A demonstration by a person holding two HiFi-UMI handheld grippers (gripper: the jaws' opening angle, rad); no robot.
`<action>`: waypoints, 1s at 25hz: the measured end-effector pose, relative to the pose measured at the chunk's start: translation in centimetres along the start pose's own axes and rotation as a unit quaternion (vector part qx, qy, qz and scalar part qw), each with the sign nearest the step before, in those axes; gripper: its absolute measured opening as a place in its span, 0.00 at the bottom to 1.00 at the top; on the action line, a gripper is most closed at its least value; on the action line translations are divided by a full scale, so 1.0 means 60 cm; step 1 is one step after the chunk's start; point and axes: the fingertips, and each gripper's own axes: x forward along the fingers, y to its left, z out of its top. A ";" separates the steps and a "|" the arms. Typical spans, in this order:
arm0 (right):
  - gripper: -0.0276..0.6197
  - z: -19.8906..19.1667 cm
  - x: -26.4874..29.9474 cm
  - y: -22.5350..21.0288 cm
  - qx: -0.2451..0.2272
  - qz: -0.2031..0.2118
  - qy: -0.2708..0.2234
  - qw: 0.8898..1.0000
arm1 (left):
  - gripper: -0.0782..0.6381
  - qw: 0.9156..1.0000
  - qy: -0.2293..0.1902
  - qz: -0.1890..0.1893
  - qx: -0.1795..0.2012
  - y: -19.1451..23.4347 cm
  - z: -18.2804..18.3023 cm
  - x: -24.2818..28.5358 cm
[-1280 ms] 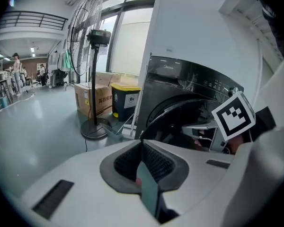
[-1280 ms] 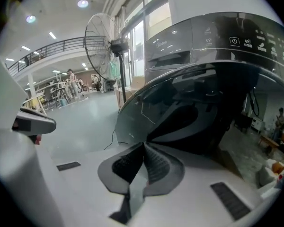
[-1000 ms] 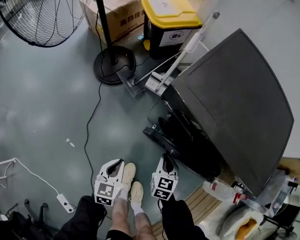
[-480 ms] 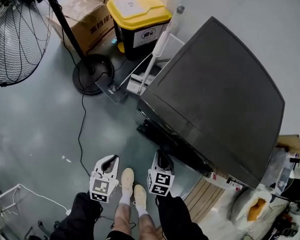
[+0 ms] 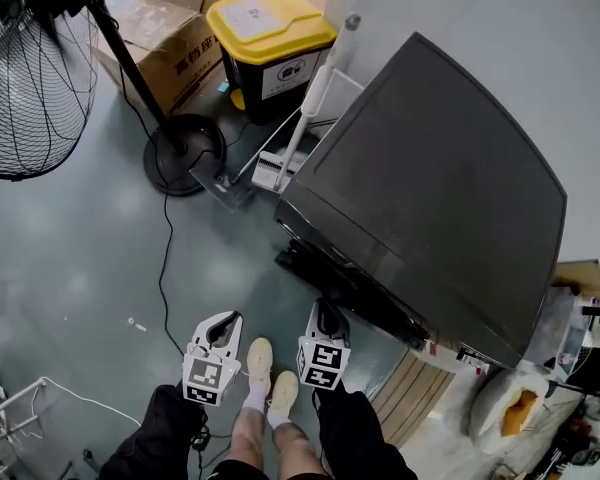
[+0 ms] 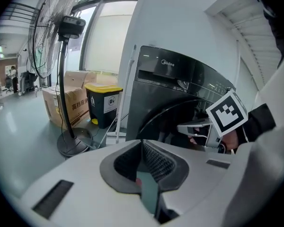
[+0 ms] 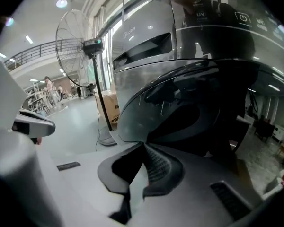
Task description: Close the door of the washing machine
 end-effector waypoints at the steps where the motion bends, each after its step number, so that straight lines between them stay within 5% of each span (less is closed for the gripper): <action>1: 0.07 0.000 -0.001 0.000 0.002 -0.003 -0.002 1.000 | 0.15 1.000 0.000 0.001 0.001 0.001 -0.001 -0.003; 12: 0.07 0.047 -0.128 -0.044 0.037 -0.013 -0.046 0.998 | 0.15 0.999 -0.041 -0.002 0.026 -0.063 0.089 -0.074; 25: 0.07 0.257 -0.499 -0.123 0.043 -0.006 -0.194 0.980 | 0.15 0.983 -0.146 -0.044 0.100 -0.306 0.331 -0.276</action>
